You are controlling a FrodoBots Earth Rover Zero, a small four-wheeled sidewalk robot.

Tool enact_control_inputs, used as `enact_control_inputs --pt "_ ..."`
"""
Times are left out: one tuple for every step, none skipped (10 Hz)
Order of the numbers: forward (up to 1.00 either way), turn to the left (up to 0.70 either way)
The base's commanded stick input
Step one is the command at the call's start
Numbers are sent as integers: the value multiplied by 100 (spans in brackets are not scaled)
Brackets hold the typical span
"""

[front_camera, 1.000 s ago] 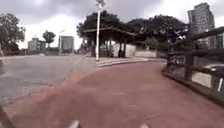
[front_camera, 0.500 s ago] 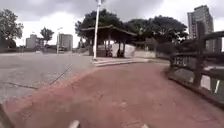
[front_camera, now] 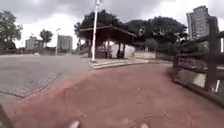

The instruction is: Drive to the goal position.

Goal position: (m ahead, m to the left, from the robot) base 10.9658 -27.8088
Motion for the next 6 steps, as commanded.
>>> enact_control_inputs --pt "70 0" --pt "70 0" --pt "70 0" --pt "70 -1" --pt "70 -7" --pt "70 -35"
